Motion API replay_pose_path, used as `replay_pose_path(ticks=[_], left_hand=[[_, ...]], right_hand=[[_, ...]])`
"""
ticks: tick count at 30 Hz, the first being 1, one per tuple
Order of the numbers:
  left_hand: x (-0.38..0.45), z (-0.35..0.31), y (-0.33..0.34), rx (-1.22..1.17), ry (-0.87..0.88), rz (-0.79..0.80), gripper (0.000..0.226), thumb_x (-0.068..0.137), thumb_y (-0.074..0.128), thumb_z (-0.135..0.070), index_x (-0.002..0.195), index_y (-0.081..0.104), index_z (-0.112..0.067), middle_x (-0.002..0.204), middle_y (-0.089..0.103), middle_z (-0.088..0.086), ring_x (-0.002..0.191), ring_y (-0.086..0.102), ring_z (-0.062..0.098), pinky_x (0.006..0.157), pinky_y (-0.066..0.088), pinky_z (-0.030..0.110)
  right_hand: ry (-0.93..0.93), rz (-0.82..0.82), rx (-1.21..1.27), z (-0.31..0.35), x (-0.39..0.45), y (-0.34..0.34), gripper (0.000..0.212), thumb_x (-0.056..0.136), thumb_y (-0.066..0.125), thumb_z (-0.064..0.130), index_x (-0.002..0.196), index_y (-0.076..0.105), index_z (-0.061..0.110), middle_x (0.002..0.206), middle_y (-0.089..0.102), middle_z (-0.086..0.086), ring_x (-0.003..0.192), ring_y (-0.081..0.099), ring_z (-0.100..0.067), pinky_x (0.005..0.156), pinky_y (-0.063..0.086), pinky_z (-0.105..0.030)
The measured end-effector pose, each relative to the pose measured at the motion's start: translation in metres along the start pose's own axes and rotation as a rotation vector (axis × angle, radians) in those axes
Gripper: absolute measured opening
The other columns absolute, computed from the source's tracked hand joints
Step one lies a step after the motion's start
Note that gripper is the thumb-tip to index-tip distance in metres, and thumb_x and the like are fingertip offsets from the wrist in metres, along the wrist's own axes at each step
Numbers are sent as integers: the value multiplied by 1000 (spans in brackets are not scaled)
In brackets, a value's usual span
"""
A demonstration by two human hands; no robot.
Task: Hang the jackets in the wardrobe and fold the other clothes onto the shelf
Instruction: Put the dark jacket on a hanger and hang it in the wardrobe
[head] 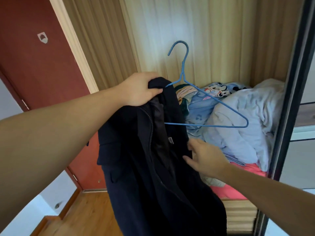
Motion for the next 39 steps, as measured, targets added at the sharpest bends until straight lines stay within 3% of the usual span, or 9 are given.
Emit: replay_pose_path(ticks=[3,6,11,15,17,23,32,36,39], left_hand=[[-5,-4,-19,-2,6,-40,5,94,60,-23,95,56,-24,81,56,-15,83,52,10,61,33,4],[-17,2,-36,6,7,-74,11,95,60,-25,103,60,-18,92,63,-6,87,55,11,66,37,8],[-59,42,-57,-4,-94,-117,15,94,61,-23,109,62,-19,97,66,-5,92,59,11,81,44,23],[-90,67,-57,10,-122,-119,14,94,62,-22,108,61,-22,87,66,-11,79,59,-4,73,42,9],[-98,73,-55,36,-107,-107,16,93,62,-22,109,61,-25,85,66,-11,79,60,0,71,42,9],[-105,86,-51,185,-137,-81,21,92,56,-31,111,55,-38,80,68,-4,76,64,24,72,53,41],[-95,64,-39,353,-193,-233,24,94,50,-33,118,52,-32,88,66,10,80,61,41,63,42,36],[-80,43,-28,216,-179,-270,24,94,53,-34,118,53,-30,91,67,6,85,62,38,65,43,35],[-71,39,-19,117,-200,-292,23,92,55,-38,113,57,-29,93,69,5,88,63,36,70,52,40]], right_hand=[[433,154,150,-27,1,42,64,69,68,60,117,40,28,120,53,3,107,59,-26,84,51,-43],[546,95,383,-25,16,59,42,80,69,38,116,60,20,112,68,-8,106,63,-29,82,51,-37],[489,17,437,-58,45,33,18,84,72,20,99,74,9,92,74,-12,92,68,-27,74,48,-32],[421,-23,449,-78,65,-12,9,85,72,11,82,73,2,78,70,-6,78,63,-17,63,44,-18],[390,-4,486,-80,78,-31,19,84,73,13,73,69,-2,65,64,-13,64,56,-18,60,40,-28],[440,-14,460,-68,111,-81,15,81,69,17,77,73,3,84,72,-16,86,66,-28,84,51,-38],[244,22,-203,-6,126,-149,16,78,54,19,83,68,11,75,61,-9,82,60,-34,56,36,-27],[245,72,-167,23,134,-156,17,71,51,8,79,64,3,72,61,-12,78,61,-34,53,43,-26],[295,109,6,35,139,-162,34,70,48,5,95,70,1,80,70,-20,60,66,-32,49,55,-28]])
Point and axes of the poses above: each hand's wrist, its own x-axis towards the middle knuckle, its own y-axis out of the palm, z = x × y, the point moved 7 cm from there along x, towards the middle knuckle
